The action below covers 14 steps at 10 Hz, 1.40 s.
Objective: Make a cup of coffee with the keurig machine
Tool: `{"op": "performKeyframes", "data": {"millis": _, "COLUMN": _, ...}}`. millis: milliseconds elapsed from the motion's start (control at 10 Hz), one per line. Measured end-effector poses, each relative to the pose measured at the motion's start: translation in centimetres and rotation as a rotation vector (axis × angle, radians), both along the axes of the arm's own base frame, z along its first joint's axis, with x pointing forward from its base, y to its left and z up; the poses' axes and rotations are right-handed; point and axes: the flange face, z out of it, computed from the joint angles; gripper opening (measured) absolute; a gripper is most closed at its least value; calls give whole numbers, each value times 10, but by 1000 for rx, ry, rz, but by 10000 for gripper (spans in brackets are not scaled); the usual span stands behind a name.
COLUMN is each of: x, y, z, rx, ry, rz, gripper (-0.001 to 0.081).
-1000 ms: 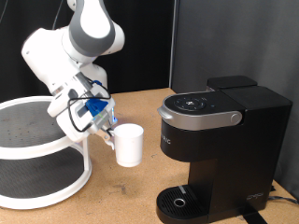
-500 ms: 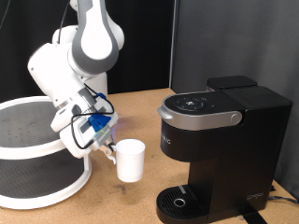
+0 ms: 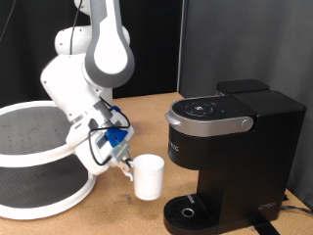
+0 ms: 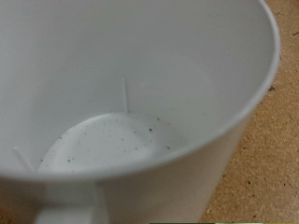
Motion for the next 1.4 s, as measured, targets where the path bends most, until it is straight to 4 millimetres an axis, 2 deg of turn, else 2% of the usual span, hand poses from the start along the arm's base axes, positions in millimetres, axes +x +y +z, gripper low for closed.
{"op": "performKeyframes", "data": {"millis": 700, "x": 16, "y": 48, "z": -19, "rx": -11, "ry": -47, "rz": 9, "gripper": 67}}
{"op": "performKeyframes", "data": {"millis": 1400, "x": 36, "y": 67, "z": -36, "rx": -11, "ry": -36, "rz": -9, "gripper": 67}}
